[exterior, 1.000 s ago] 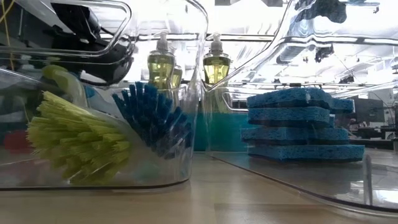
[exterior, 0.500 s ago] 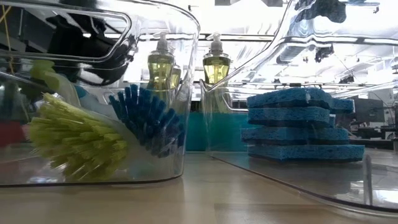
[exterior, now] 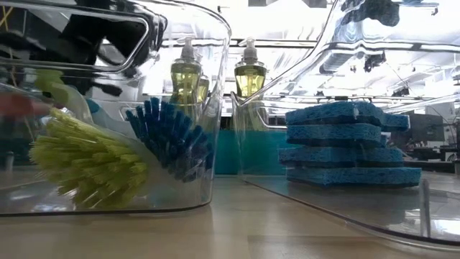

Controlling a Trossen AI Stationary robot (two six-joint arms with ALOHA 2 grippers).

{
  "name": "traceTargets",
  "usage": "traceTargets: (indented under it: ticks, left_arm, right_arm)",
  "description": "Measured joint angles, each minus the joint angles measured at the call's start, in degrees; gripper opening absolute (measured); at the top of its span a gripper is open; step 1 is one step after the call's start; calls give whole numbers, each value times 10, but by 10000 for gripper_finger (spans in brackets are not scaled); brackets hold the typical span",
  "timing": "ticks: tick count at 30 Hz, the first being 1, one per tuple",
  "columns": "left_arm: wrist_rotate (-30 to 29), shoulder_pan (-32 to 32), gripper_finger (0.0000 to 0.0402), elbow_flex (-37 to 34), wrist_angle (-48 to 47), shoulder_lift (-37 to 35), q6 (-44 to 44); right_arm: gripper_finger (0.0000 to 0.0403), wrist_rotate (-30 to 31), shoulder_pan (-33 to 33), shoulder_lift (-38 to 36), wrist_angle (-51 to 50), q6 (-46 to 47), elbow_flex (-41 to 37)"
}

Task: Pick & Place Kitchen Sink Supplies
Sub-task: Put the red dish brush into the left transparent bin

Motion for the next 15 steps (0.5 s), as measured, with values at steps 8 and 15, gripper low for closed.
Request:
traceTargets:
  ticks: [8,15]
  left_arm:
    - [22,0,58,110,-10,-23,-14]
    - [8,0,58,186,-12,-38,-13]
  right_arm:
    - [162,-22,0,0,0,-7,0]
    - [162,-23,0,0,-2,-20,0]
